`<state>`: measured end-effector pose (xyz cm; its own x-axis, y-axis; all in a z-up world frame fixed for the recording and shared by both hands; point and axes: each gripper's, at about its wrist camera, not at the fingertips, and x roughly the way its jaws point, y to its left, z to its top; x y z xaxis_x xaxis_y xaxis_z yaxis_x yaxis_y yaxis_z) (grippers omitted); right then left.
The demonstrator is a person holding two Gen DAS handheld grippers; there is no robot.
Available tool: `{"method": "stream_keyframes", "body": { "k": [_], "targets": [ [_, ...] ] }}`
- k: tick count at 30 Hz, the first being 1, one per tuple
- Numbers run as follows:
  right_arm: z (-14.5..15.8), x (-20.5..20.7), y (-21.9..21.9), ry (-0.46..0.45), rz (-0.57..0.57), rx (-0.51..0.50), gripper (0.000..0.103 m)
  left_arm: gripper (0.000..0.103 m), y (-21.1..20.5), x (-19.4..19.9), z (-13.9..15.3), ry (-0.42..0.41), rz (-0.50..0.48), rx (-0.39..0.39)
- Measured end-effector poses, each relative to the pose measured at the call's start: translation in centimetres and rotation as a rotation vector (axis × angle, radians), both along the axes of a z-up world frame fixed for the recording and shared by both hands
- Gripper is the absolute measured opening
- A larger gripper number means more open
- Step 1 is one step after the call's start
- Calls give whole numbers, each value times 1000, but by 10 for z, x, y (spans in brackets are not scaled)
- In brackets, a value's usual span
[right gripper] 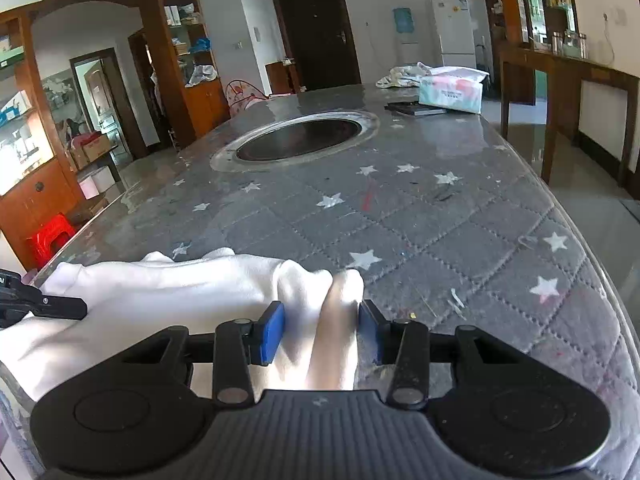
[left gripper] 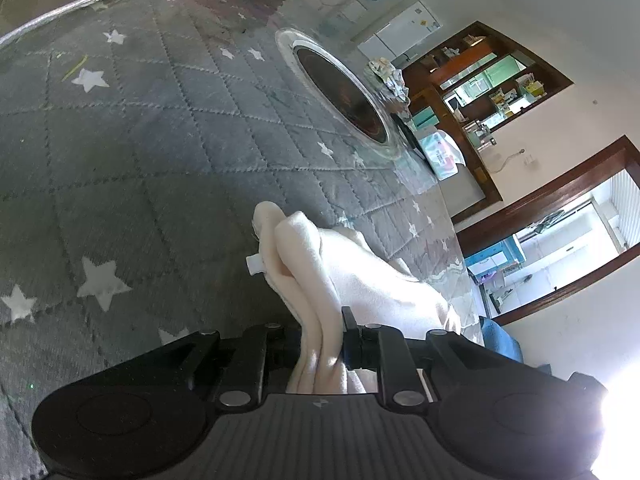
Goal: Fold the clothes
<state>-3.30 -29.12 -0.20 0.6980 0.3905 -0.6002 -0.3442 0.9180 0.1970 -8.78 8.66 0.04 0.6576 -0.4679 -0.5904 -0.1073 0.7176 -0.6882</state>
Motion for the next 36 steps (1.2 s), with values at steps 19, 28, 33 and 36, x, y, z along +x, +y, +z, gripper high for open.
{"method": "stream_keyframes", "body": {
  "k": [19,28,33,36],
  "targets": [
    [66,-39,-15,-208,-5,14,10,17,-44,14,52,-143,-139,127],
    [89,-41,-46,-284,-99,-17,10,17,-88,48,69,-174,-226,151],
    [96,-40,-62,-306,-141,-33,10,17,-110,67,71,-179,-269,155],
    [96,-37,-72,-314,-163,-43,10,17,-123,77,71,-174,-292,159]
  ]
}}
